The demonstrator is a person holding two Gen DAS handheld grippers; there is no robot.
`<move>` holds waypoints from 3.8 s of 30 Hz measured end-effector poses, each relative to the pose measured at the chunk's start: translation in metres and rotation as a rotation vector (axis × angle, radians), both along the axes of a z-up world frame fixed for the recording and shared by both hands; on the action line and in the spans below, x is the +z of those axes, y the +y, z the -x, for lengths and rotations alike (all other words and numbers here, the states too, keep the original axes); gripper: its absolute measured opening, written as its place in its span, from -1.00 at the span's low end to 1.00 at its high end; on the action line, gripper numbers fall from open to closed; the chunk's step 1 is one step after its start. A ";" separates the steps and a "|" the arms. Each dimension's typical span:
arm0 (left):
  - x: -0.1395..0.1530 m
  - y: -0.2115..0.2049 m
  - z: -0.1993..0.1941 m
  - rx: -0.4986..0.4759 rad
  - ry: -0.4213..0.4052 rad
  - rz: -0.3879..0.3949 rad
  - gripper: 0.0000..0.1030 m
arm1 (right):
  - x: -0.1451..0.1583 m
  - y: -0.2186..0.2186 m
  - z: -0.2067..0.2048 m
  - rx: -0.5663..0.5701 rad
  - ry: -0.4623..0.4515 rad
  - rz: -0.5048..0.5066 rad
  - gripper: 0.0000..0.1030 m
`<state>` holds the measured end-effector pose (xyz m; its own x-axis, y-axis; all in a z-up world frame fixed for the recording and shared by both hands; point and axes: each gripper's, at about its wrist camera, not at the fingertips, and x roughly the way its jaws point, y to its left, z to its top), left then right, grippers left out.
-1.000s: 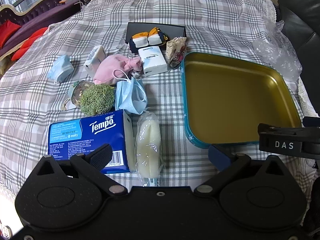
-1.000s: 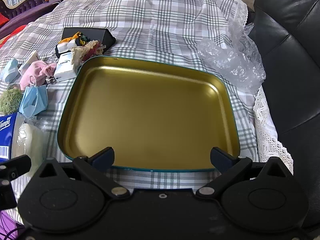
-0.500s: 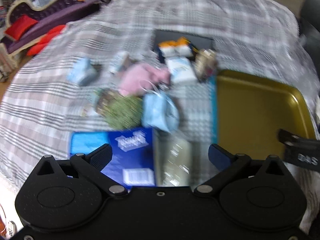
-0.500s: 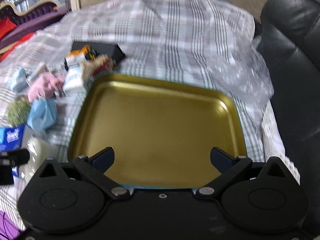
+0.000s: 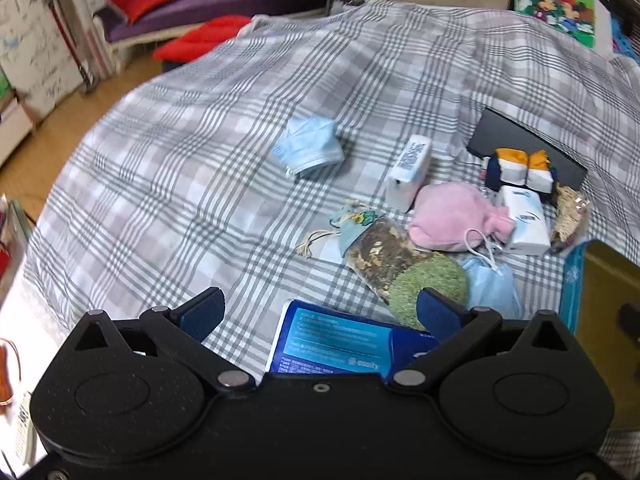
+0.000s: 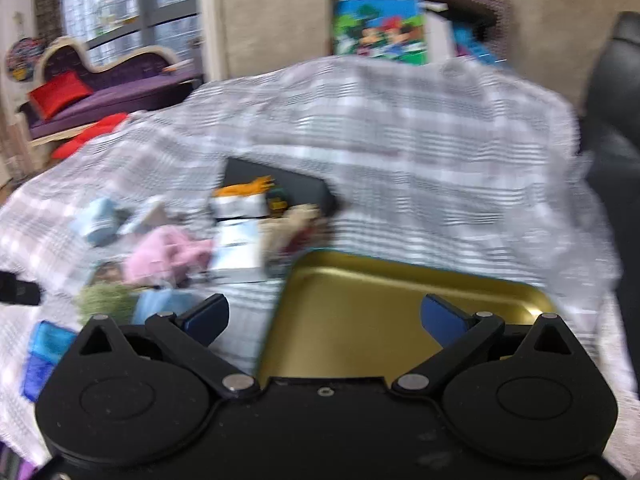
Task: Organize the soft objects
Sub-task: 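Move the left gripper to the green spiky ball and close on it, then lower the right gripper onto the plastic-wrapped white pad and grasp it, then release the green ball into the tray while the right gripper drops the pad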
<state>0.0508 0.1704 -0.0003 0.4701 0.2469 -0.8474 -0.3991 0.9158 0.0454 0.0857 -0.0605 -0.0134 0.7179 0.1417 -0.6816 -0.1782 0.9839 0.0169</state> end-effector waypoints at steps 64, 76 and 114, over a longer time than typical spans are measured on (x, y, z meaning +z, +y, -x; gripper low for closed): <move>-0.038 -0.025 -0.034 -0.229 0.003 0.242 -0.04 | -0.086 0.055 0.069 0.302 0.376 0.048 0.44; -0.034 -0.019 -0.026 -0.206 -0.012 0.223 -0.01 | -0.098 0.071 0.070 0.292 0.393 0.013 -0.55; 0.046 -0.046 -0.008 -0.208 -0.184 0.266 -0.16 | 0.007 -0.024 0.055 0.082 0.125 -0.053 -0.56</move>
